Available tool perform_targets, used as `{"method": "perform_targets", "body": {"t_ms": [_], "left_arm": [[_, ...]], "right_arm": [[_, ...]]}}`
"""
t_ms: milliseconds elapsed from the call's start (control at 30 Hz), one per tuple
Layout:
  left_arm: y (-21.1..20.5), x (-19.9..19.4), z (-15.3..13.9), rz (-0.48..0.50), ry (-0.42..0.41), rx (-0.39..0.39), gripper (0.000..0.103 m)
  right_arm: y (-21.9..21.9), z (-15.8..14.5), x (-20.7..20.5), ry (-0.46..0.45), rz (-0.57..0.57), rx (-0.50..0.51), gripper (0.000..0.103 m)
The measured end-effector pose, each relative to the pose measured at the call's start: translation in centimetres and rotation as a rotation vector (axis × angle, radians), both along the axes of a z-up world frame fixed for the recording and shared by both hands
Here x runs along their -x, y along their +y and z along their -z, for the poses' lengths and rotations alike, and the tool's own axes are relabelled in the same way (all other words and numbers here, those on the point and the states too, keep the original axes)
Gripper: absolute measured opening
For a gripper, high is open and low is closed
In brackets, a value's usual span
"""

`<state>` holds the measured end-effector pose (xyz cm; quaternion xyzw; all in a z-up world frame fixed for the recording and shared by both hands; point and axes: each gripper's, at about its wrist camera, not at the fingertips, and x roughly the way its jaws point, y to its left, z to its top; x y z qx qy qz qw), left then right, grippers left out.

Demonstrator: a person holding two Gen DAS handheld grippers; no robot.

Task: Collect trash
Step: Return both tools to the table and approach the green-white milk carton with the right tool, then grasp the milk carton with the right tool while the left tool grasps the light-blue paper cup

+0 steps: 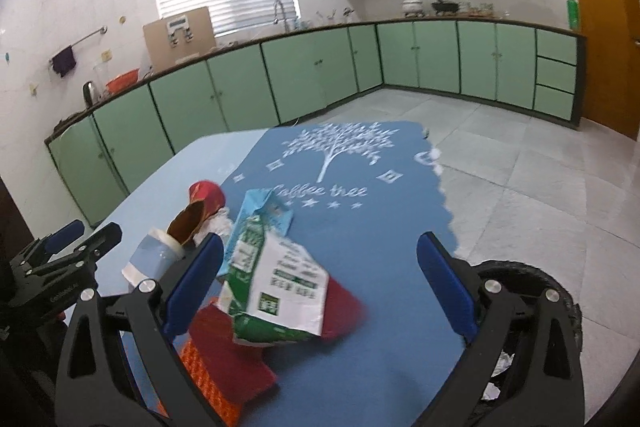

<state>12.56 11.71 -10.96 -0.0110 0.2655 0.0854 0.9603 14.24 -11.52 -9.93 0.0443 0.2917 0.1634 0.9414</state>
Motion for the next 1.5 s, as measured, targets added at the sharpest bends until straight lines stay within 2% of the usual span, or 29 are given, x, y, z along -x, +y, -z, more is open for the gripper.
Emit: {"method": "perform_targets", "body": {"t_ms": [200, 633, 700, 833, 1000, 1167, 1367, 1500], "left_arm": [[0.8, -0.3, 1.0, -0.004, 0.029, 0.005, 0.085], [1.1, -0.1, 1.8, -0.007, 0.053, 0.026, 0.085], [1.0, -0.1, 1.9, 0.000, 0.059, 0.030, 0.085], [0.6, -0.4, 2.3, 0.016, 0.074, 0.034, 0.085], [0.0, -1.2, 2.8, 0.034, 0.102, 0.022, 0.086], [-0.1, -2.2, 3.7, 0.026, 0.140, 0.029, 0.086], [-0.7, -2.8, 4.6, 0.029, 0.176, -0.006, 0.085], [-0.6, -3.0, 5.0, 0.000, 0.195, -0.016, 0.073]], "right_arm": [[1.4, 0.9, -0.6, 0.036, -0.033, 0.019, 0.095], [3.2, 2.6, 0.3, 0.039, -0.053, 0.099, 0.092], [3.3, 2.8, 0.1, 0.046, -0.061, 0.111, 0.083], [3.1, 3.2, -0.1, 0.064, -0.073, 0.107, 0.074], [2.6, 3.1, -0.4, 0.085, -0.101, 0.079, 0.052], [2.5, 3.0, -0.3, 0.074, -0.127, 0.066, 0.039], [2.7, 2.8, -0.2, 0.061, -0.138, 0.065, 0.035], [2.5, 2.7, -0.1, 0.056, -0.137, 0.054, 0.032]]}}
